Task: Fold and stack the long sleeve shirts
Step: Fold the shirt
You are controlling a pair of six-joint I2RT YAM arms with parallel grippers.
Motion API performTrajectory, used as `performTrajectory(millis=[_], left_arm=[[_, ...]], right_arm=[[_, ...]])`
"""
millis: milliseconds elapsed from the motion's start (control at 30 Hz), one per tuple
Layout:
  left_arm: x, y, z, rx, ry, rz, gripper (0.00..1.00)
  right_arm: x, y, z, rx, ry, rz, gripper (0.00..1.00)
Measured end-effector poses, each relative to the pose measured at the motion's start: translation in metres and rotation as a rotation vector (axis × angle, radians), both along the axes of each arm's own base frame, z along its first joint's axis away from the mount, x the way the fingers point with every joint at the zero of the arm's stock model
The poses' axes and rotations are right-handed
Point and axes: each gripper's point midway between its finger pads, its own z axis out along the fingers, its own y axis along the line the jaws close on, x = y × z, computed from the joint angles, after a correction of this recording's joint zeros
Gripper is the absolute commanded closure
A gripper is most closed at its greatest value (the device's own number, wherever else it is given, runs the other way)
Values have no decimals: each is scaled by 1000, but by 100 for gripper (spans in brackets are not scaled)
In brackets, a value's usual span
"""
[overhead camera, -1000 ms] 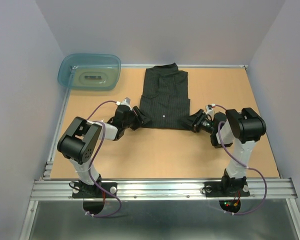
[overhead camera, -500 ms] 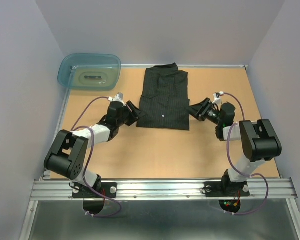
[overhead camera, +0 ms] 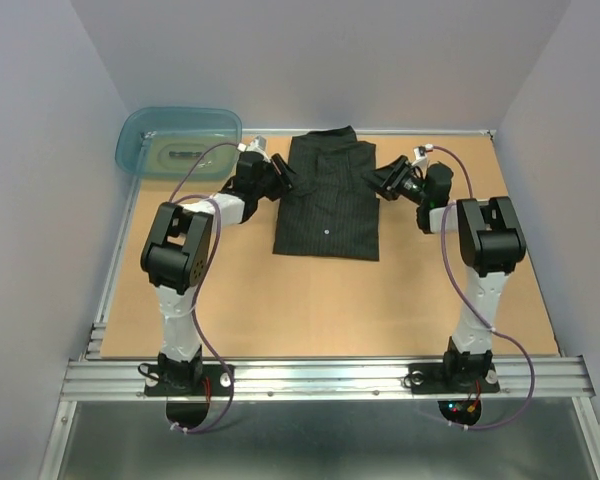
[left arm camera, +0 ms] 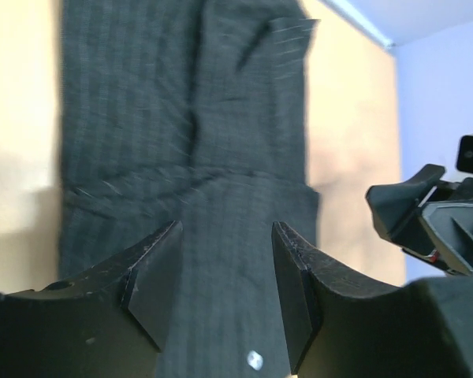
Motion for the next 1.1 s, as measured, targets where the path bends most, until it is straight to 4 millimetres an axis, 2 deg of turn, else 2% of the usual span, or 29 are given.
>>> performTrajectory(millis=[167, 267, 467, 633, 700, 800, 833, 867, 967, 1033, 1100], left_arm=[[20, -2, -59, 31, 96, -14, 40], [25, 0, -78, 28, 122, -19, 40], [35, 15, -76, 16, 114, 13, 40], [25, 30, -73, 19, 116, 36, 37], [13, 36, -64, 24, 120, 47, 35], [-8, 39, -29, 19, 72, 52, 34], [-13, 38, -21, 15, 59, 49, 34], [-21, 34, -4, 7, 29, 41, 34], [-43, 16, 28, -16, -43, -4, 34], [-54, 2, 30, -23, -54, -37, 35], [-64, -9, 19, -22, -33, -67, 36]], right_arm=[[19, 3, -62, -1, 113, 1, 42], [18, 3, -95, 3, 191, -8, 42], [23, -6, -95, 0, 178, -36, 42], [17, -21, -86, -20, 190, -74, 42], [13, -25, -70, -28, 182, -85, 42], [2, -23, -38, -32, 136, -80, 42], [-3, -18, -22, -31, 105, -71, 42], [-7, -14, -13, -30, 88, -63, 42], [-24, 12, 12, -28, 38, -12, 42], [-37, 36, 16, -28, 28, 38, 42], [-50, 65, 8, -33, 45, 94, 42]])
